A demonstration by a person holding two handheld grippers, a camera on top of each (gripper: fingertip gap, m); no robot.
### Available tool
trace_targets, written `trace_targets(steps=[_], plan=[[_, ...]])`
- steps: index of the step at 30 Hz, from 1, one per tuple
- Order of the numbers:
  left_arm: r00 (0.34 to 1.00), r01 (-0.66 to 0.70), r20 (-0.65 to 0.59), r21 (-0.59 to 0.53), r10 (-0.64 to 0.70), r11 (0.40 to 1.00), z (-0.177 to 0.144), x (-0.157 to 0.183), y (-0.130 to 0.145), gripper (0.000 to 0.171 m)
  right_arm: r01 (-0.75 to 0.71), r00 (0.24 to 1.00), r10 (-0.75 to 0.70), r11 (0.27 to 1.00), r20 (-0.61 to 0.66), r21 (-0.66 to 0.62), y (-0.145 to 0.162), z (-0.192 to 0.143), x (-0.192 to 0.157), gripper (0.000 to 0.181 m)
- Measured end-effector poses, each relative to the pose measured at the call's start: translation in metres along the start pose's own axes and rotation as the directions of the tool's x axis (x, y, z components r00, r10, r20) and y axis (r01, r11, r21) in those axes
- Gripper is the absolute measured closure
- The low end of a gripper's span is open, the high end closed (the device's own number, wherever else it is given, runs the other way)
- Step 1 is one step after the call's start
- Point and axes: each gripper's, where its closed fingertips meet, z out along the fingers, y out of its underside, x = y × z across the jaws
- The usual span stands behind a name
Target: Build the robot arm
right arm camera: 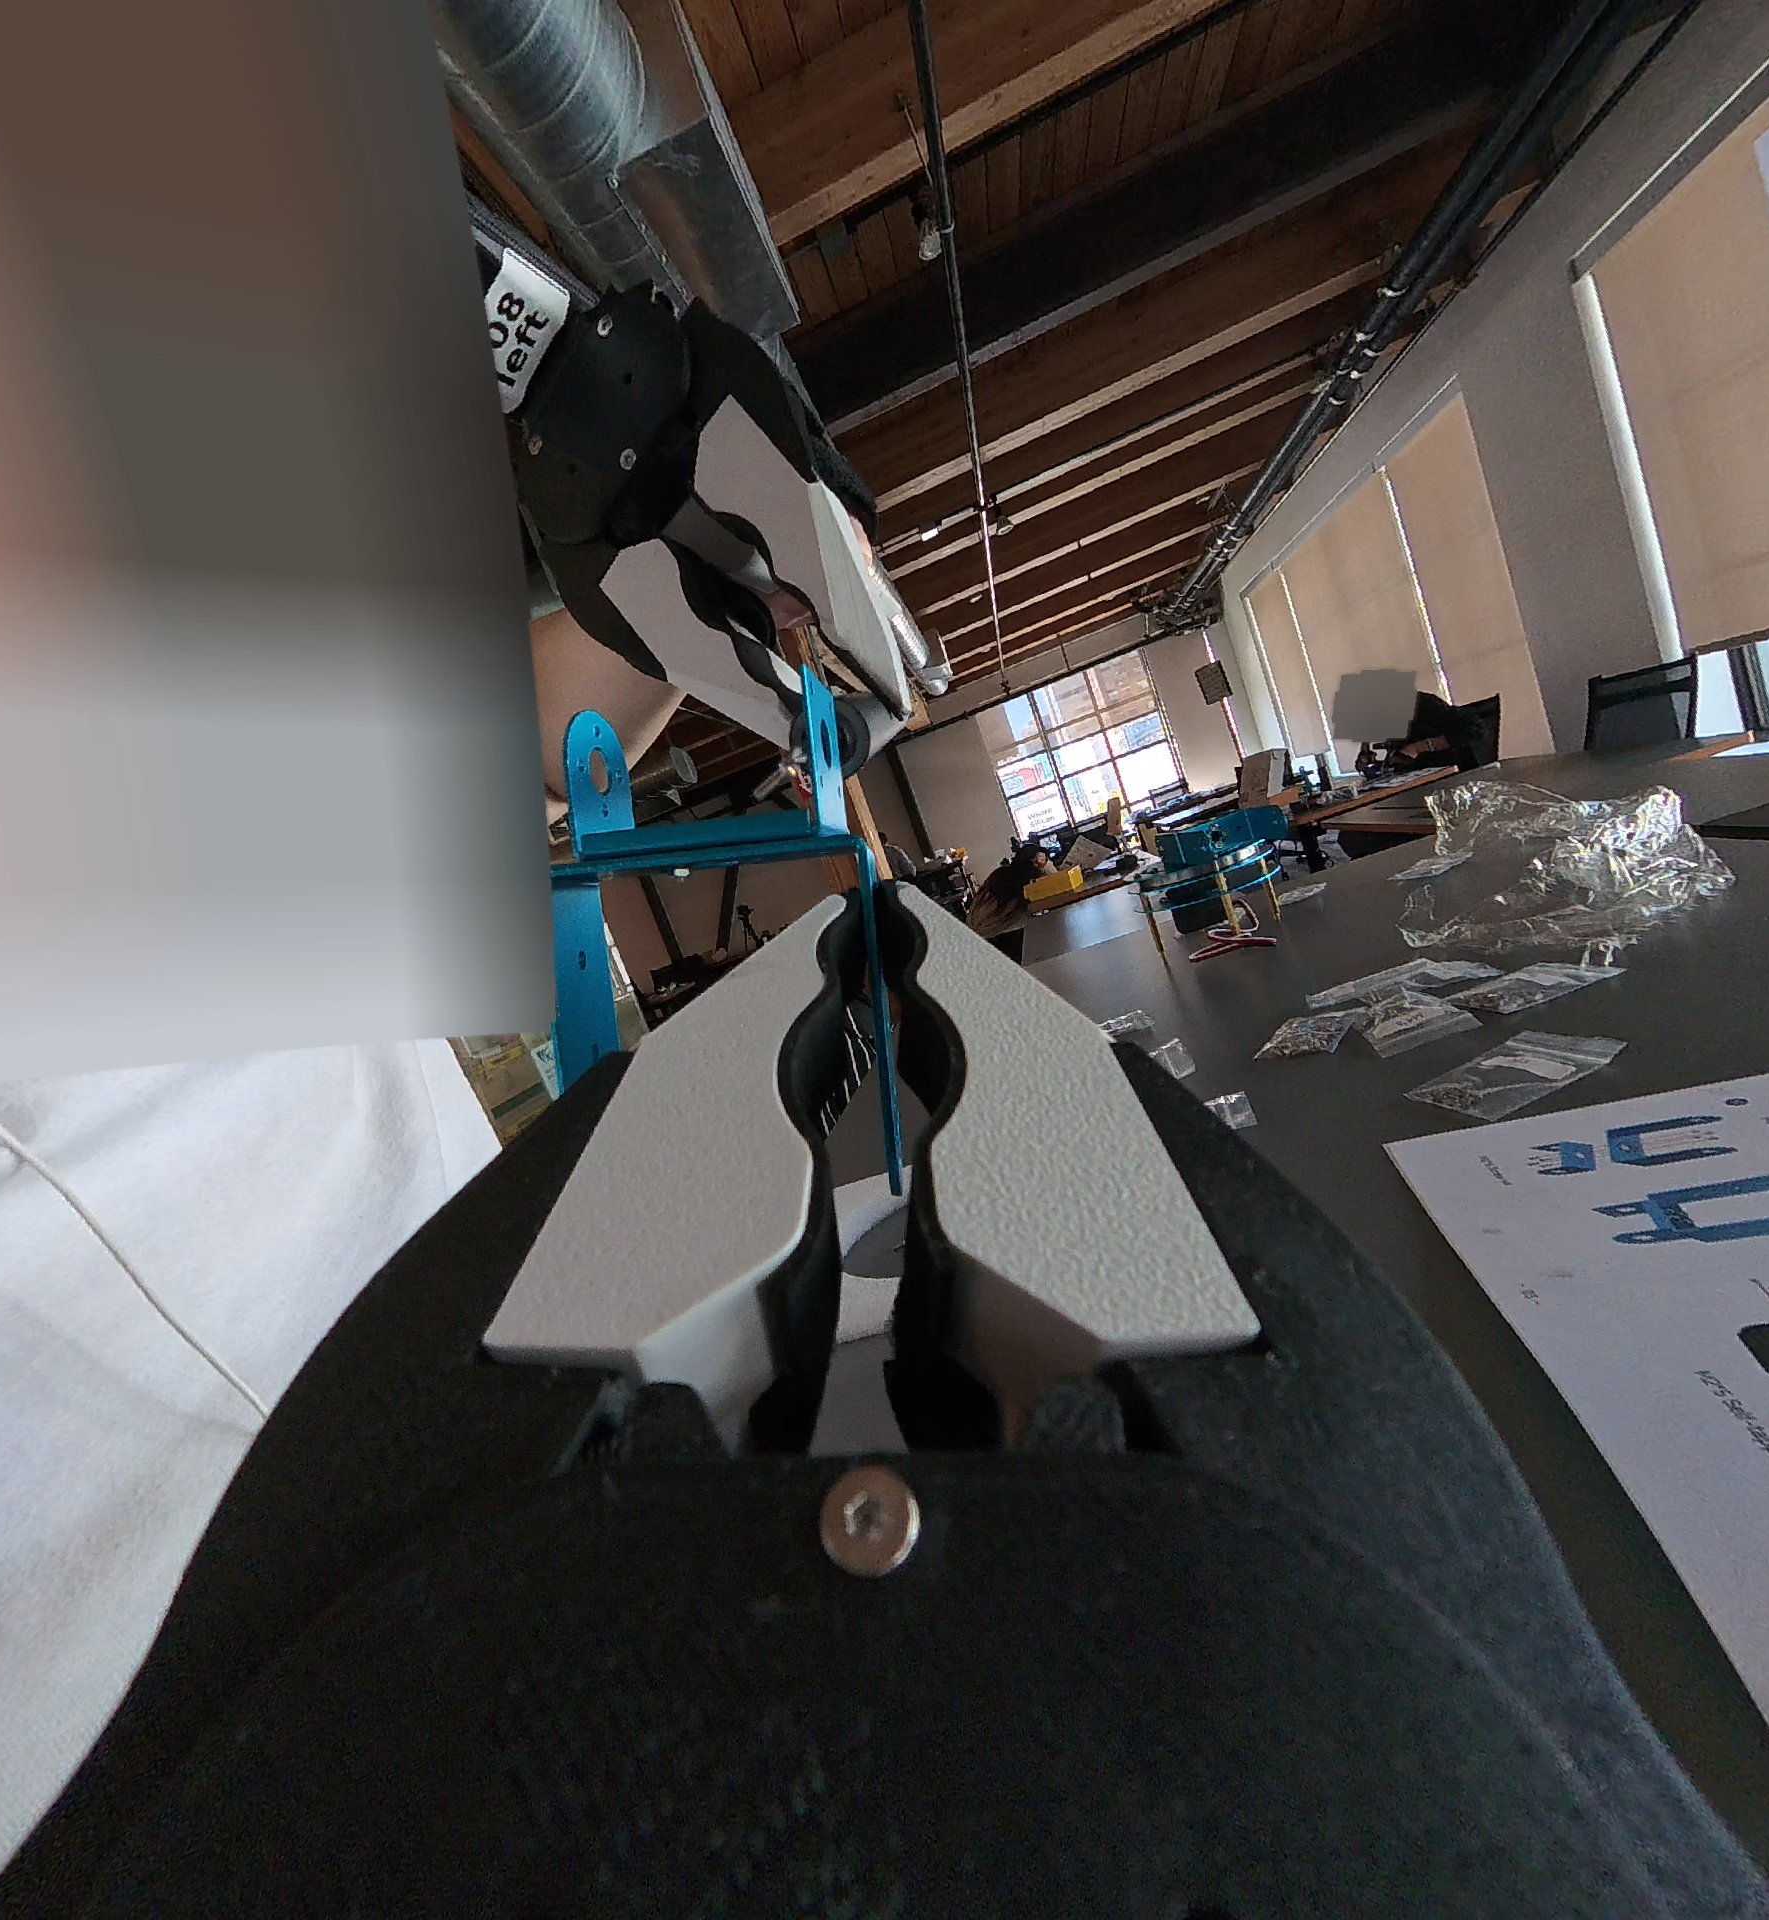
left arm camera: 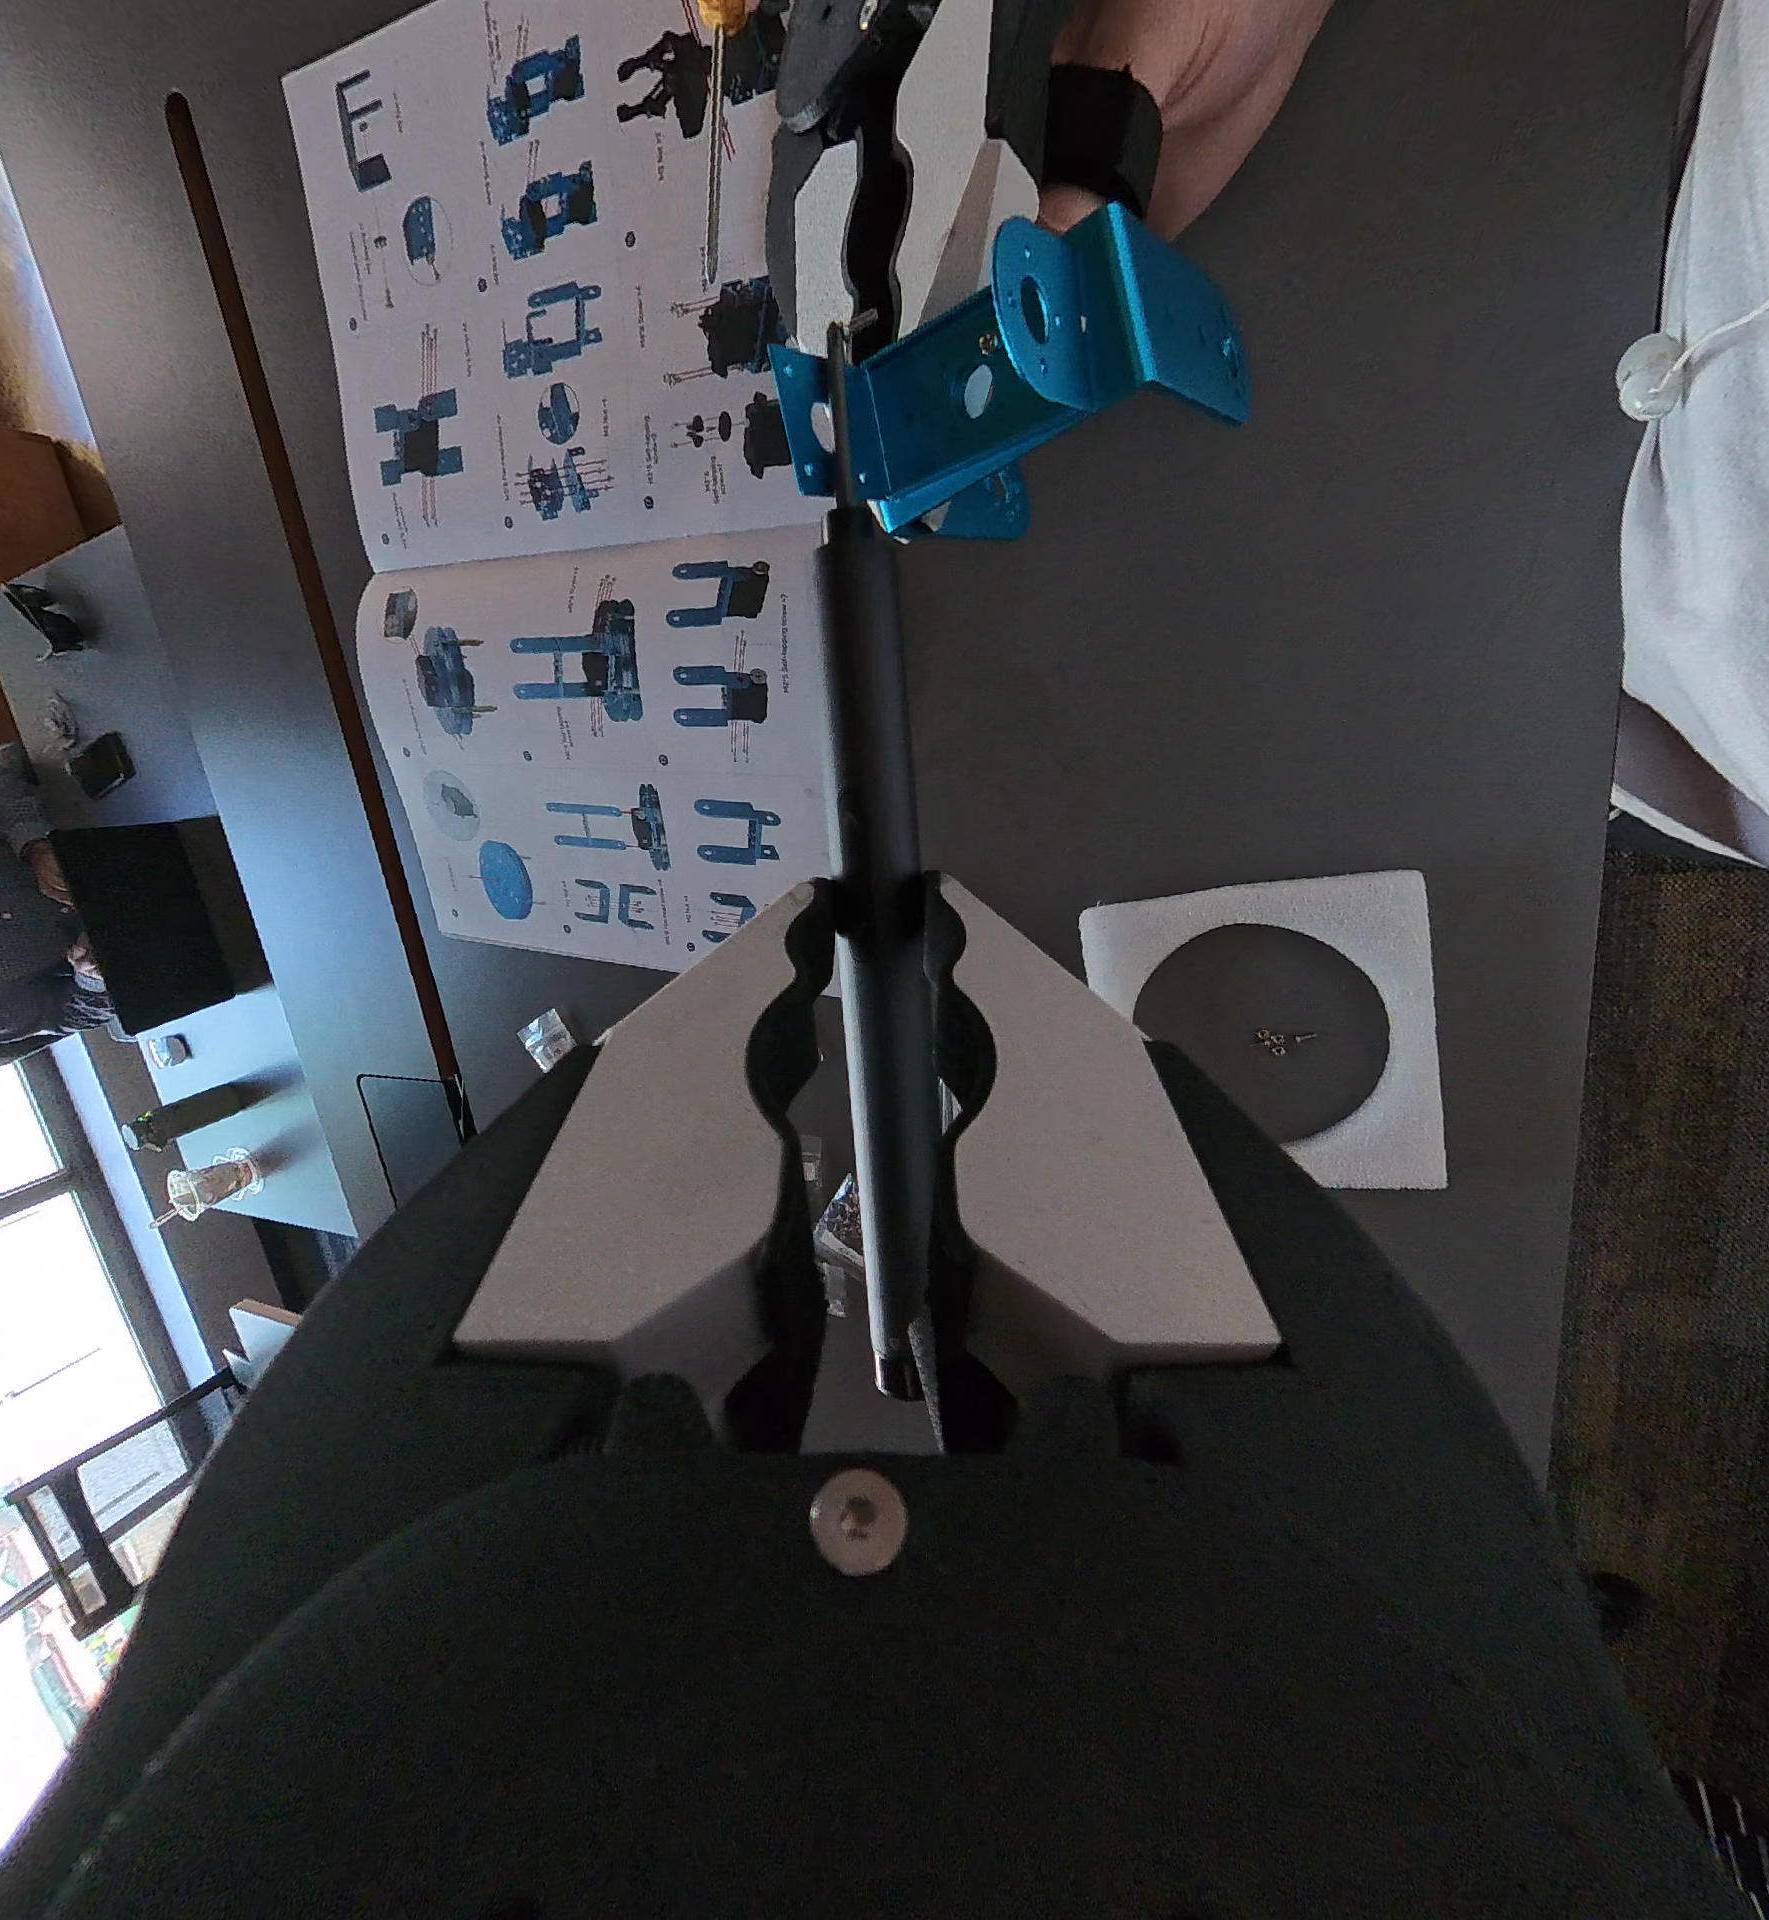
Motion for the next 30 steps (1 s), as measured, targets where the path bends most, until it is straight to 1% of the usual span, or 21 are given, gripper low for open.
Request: trace_targets(steps=[10,18,30], plan=[[1.0,0.018,0.001,0.016,-0.018,1.0,-0.002,0.006,-0.001,0.156,0.058,0.998,-0.059,0.997,-0.023,-0.041,0.004,0.001,0.0,0.181],[0.999,0.042,0.001,-0.011,-0.042,0.999,0.001,0.012,0.007,0.156,0.098,0.994,-0.101,0.993,-0.045,-0.071,0.008,0.002,0.001,0.181],[0.998,0.055,0.008,-0.005,-0.055,0.998,-0.001,0.015,0.007,0.156,0.104,0.994,-0.107,0.991,-0.031,-0.08,0.01,0.004,-0.001,0.181]])
